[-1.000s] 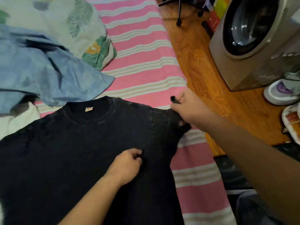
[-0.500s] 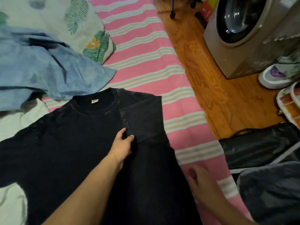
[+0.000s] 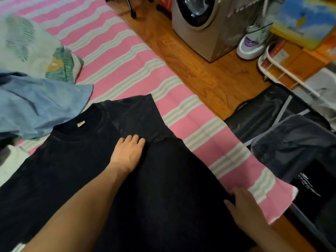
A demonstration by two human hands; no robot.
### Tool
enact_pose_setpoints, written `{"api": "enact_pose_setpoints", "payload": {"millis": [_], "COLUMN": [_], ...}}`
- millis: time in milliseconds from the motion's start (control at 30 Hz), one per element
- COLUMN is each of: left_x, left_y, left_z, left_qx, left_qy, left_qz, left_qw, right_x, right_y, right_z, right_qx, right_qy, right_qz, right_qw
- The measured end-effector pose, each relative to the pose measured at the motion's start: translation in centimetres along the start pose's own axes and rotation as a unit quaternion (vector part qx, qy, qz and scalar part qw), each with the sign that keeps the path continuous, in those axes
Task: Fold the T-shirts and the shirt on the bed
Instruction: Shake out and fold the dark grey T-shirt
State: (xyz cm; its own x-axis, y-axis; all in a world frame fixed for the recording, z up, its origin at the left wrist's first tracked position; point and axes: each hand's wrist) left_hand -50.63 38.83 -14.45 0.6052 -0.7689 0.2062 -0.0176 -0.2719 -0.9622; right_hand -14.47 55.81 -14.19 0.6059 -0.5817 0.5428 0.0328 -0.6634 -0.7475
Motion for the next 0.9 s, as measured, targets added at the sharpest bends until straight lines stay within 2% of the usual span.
{"api": "enact_pose_setpoints", "payload": {"millis": [100, 133, 167, 200, 233, 267, 300, 333, 367, 400, 433, 500, 533, 567, 600, 667, 800, 833, 900], "left_x": [1.8, 2.9, 4.1, 5.3, 6.2, 6.8, 7.2, 7.3, 6.9, 6.3, 5.5, 3.5, 2.4, 1.4, 0.0, -2.2, -0.2, 0.6, 1.8], "left_y": [-1.2, -1.8, -2.4, -2.9, -3.2, -3.1, -2.8, -2.8, -2.6, -2.6, -2.8, -2.7, -2.0, -0.8, 1.7, 3.7, -1.1, -1.8, -2.6], "left_z": [0.3, 0.5, 0.6, 0.8, 1.0, 1.1, 1.1, 1.1, 1.0, 1.1, 1.3, 1.3, 1.0, 0.5, -0.8, -1.8, 0.1, 0.2, -0.2], "left_qx": [0.127, 0.171, 0.192, 0.187, 0.167, 0.141, 0.13, 0.151, 0.221, 0.325, 0.436, 0.62, 0.677, 0.706, 0.716, 0.708, 0.764, 0.774, 0.813], "left_qy": [-0.074, -0.071, -0.055, -0.035, -0.021, -0.028, -0.069, -0.137, -0.222, -0.312, -0.395, -0.502, -0.522, -0.542, -0.56, -0.589, -0.556, -0.541, -0.491], "left_qz": [0.14, 0.191, 0.212, 0.194, 0.134, 0.04, -0.058, -0.133, -0.176, -0.191, -0.186, -0.172, -0.152, -0.124, -0.096, -0.107, -0.187, -0.203, -0.17], "left_qw": [0.979, 0.964, 0.957, 0.962, 0.977, 0.989, 0.987, 0.97, 0.933, 0.872, 0.787, 0.578, 0.496, 0.438, 0.405, 0.374, 0.27, 0.26, 0.263], "right_x": [0.5, 0.9, 1.4, 1.9, 2.3, 2.5, 2.5, 2.5, 2.5, 2.5, 2.5, 2.9, 3.1, 3.4, 3.6, 3.9, 5.7, 6.3, 8.1], "right_y": [-0.1, -0.1, 0.0, 0.2, 0.3, 0.3, 0.4, 0.4, 0.4, 0.4, 0.3, 0.2, 0.3, 0.5, 0.6, 0.8, 0.7, 0.8, 0.5], "right_z": [0.1, 0.1, 0.1, 0.0, -0.2, -0.2, -0.1, 0.2, 0.5, 0.9, 1.2, 2.1, 2.5, 3.2, 3.6, 4.3, 4.3, 4.3, 3.8], "right_qx": [-0.027, -0.035, -0.032, -0.026, -0.025, -0.024, -0.015, -0.004, 0.001, -0.002, -0.014, -0.04, -0.038, -0.03, -0.025, -0.035, -0.062, -0.06, -0.044], "right_qy": [0.035, 0.039, 0.035, 0.027, 0.023, 0.018, 0.013, 0.009, 0.01, 0.01, 0.012, 0.032, 0.042, 0.052, 0.057, 0.058, 0.095, 0.103, 0.106], "right_qz": [0.067, 0.088, 0.1, 0.104, 0.099, 0.088, 0.074, 0.06, 0.043, 0.032, 0.023, 0.009, 0.0, -0.013, -0.023, -0.035, -0.039, -0.039, -0.026], "right_qw": [0.997, 0.995, 0.994, 0.994, 0.995, 0.996, 0.997, 0.998, 0.999, 0.999, 1.0, 0.999, 0.998, 0.998, 0.998, 0.997, 0.993, 0.992, 0.993]}}
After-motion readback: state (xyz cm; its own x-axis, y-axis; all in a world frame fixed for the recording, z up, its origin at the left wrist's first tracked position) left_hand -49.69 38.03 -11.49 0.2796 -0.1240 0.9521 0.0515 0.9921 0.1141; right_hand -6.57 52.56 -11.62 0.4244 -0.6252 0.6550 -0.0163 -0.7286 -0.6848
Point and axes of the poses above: each hand's wrist, its own x-axis away from the middle knuckle, its own y-axis out of the palm, z = x × y, and after that the axes turned 7 degrees about -y, right-handed
